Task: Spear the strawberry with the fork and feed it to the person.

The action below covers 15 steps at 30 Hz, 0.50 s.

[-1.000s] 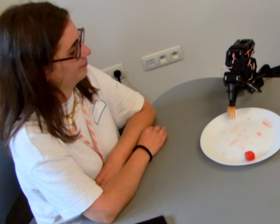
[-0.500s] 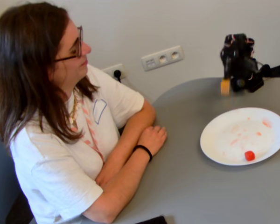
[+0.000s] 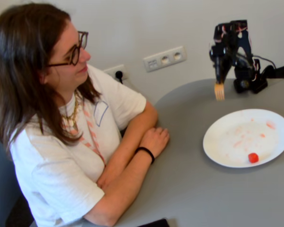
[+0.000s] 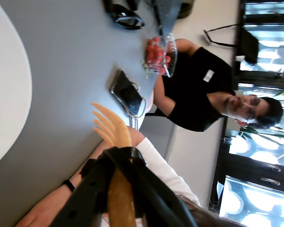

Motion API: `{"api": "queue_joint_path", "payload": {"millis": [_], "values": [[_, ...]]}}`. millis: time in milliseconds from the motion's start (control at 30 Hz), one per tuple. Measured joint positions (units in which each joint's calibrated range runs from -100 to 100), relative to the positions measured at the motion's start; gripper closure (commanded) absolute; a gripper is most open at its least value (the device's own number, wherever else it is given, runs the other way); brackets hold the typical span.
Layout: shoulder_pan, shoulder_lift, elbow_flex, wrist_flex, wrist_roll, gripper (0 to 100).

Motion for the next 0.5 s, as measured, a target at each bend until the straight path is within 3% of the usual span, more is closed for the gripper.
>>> {"api": "queue_joint_path", "payload": {"millis": [67, 233, 500], "values": [[-3.9, 12.4, -6.2, 0.0, -0.1, 99], [-8.8, 25.5, -11.0, -0.1, -0.1, 99], [-10.2, 37.7, -15.3, -0.1, -2.3, 99]]}}
